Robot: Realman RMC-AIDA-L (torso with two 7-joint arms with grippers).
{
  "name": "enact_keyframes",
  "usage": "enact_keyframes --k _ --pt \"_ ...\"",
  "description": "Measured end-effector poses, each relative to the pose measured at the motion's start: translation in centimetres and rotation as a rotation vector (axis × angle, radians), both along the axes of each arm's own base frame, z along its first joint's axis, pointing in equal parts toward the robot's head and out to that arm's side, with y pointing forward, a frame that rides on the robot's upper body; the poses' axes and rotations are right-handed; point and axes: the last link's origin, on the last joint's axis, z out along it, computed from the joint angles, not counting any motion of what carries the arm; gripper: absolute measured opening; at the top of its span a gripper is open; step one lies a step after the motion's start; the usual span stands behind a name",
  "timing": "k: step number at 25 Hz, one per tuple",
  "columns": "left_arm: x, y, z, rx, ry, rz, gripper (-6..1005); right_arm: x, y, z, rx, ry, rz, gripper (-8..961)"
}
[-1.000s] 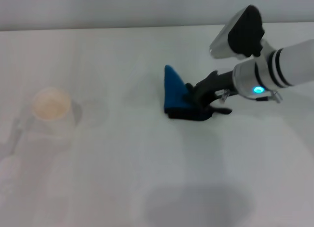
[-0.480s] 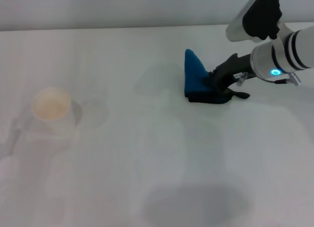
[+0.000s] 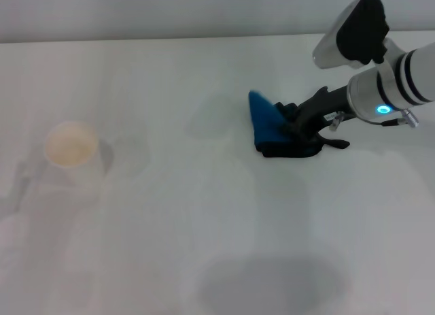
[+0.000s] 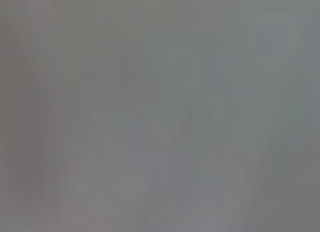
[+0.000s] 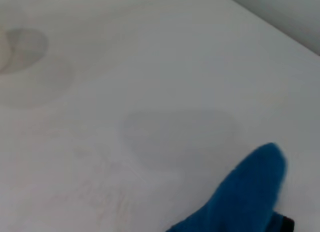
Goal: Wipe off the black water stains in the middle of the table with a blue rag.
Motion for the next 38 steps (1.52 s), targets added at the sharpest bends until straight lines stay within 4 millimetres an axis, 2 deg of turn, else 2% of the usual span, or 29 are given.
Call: enact_keyframes --k 7,10,15,18,23,27,31,36,38 --pt "0.1 0.1 0.0 0.001 -0.001 -0.003 877 -0.4 -0.5 -1.1 -0.038 -0.039 0.044 257" --pt "0.1 0.2 0.0 0.002 -0.001 -0.004 876 -0.8 -0.4 -0.8 -0.013 -0.022 0.058 265" --pt "0.0 0.2 0.1 0.010 -0.003 0.002 876 -1.7 0.0 1.3 0.080 0.046 0.076 506" --pt "0.0 0.2 0.2 0.013 -0.004 0.003 876 -2.1 0.6 2.5 0.147 0.107 0.066 714" --pt "0.2 0.5 0.1 0.014 -0.005 -0.005 876 -2.8 2.3 4.9 0.276 0.199 0.087 819" --pt "0.4 0.5 0.0 0.013 -0.010 -0.007 876 -4.0 2.8 7.0 0.402 0.404 0.130 832" --pt "0.6 0.6 -0.3 0.010 -0.024 -0.008 876 -4.0 2.5 10.2 0.533 0.743 0.112 827" --pt "0.8 0.7 -0.3 0.040 -0.104 0.011 876 -1.7 -0.2 14.2 0.702 1.154 0.158 828" --pt "0.8 0.8 -0.2 0.060 -0.124 0.027 876 -0.5 -1.4 15.1 0.793 1.246 0.190 828"
